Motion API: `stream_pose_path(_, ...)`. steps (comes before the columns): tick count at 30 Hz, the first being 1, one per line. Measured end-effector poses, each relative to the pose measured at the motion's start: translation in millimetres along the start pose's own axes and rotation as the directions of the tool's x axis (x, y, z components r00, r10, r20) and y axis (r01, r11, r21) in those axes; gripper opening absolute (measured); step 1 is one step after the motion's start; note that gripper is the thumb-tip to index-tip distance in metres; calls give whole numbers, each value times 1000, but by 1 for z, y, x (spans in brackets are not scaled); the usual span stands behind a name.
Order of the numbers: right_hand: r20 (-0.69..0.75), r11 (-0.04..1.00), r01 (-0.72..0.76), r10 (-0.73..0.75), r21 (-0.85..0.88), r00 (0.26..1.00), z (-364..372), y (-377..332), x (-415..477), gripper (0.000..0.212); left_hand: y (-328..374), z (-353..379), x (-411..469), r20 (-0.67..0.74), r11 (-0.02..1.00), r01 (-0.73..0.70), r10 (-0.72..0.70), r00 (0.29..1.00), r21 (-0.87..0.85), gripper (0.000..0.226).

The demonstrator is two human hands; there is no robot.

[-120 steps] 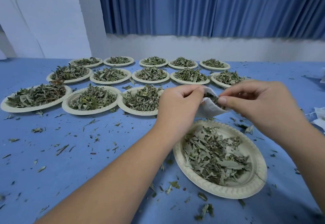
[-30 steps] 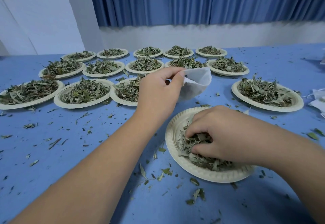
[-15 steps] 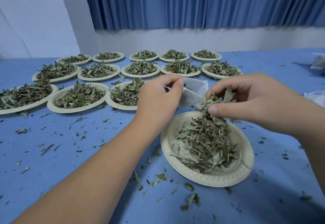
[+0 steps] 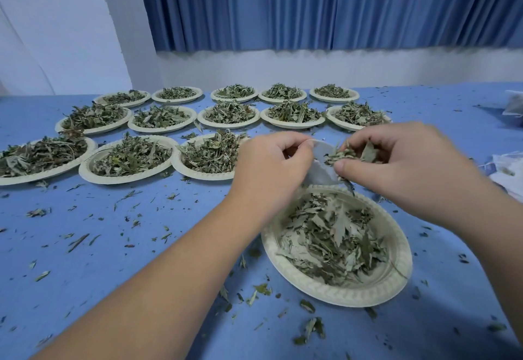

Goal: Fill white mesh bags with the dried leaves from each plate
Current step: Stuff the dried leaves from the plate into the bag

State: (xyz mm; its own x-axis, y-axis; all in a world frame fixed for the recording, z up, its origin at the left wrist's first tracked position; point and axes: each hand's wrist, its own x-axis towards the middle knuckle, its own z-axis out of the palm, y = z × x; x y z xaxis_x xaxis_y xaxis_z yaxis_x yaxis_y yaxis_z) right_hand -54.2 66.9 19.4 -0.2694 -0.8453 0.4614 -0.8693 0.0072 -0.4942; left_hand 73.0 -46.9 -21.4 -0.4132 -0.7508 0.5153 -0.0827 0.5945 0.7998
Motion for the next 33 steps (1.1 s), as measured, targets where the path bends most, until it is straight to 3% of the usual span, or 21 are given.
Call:
stream_pose_path(10,-112,937,-9,-32,-350,993,17,1,0,19,1,12,-5,65,1000,-26,26,998,5,14)
stream_pose_path(20,-125,976,-161,143,-145,982,8,0,0,13,-1,12,-4,79,1000,-25,24,997,11,16)
stream_pose_path(30,-95,967,-247,240,-68,966,4,-4,0,9,-4,11,-4,97,1000,-16,15,995,4,17)
stream_pose_path(33,-94,974,-214,206,-78,974,4,-3,0,8,-2,11,-4,99,1000,-6,7,995,-9,17)
